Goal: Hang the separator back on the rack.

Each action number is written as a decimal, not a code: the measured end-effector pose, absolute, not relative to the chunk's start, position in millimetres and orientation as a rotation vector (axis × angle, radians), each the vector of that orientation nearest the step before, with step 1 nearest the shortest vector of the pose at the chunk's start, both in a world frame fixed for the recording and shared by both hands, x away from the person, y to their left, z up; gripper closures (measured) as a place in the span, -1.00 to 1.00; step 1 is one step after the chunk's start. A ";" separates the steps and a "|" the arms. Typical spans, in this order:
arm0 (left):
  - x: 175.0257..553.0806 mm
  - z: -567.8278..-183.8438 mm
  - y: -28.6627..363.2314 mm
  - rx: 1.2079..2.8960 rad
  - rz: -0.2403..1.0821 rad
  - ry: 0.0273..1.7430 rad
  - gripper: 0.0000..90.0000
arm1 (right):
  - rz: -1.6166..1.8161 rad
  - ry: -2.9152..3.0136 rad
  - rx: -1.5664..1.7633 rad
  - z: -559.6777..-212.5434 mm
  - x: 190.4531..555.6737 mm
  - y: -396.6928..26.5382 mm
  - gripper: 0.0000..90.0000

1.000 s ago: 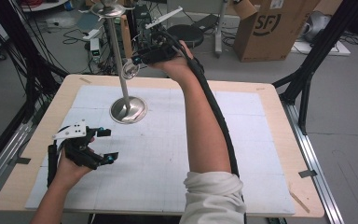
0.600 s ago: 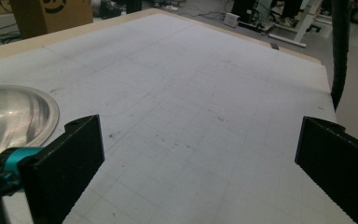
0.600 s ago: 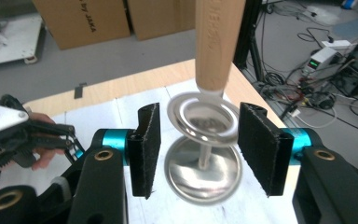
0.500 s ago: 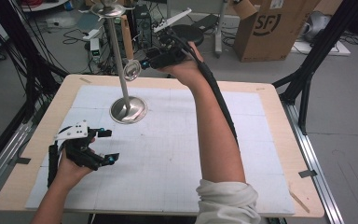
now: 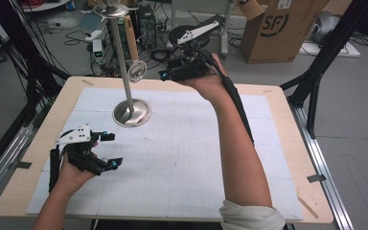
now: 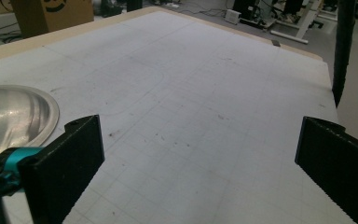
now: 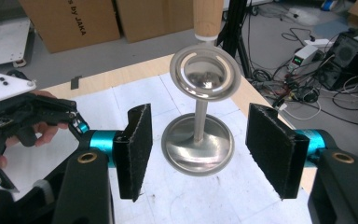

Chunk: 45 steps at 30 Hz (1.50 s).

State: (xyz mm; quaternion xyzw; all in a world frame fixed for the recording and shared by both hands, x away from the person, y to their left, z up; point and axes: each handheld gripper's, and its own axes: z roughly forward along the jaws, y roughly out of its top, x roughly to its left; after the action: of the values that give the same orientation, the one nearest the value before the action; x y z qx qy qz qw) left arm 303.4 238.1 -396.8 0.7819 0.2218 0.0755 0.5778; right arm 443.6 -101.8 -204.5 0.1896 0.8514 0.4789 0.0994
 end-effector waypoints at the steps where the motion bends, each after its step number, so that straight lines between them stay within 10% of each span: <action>1: 303.1 -396.5 237.4 1.831 0.176 0.517 -0.96 | 1.418 2.516 0.566 -204.6 441.6 -104.1 -0.11; 45: 303.4 -398.8 233.9 1.851 0.168 0.517 -0.96 | 1.455 2.455 0.648 -271.1 373.6 -175.5 -0.43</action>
State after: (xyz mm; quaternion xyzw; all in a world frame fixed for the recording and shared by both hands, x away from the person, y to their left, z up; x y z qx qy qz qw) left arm 303.4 233.9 -398.8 0.7886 0.2204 0.0715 0.5695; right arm 373.6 -175.5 -271.1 0.2200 0.8342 0.4942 0.1074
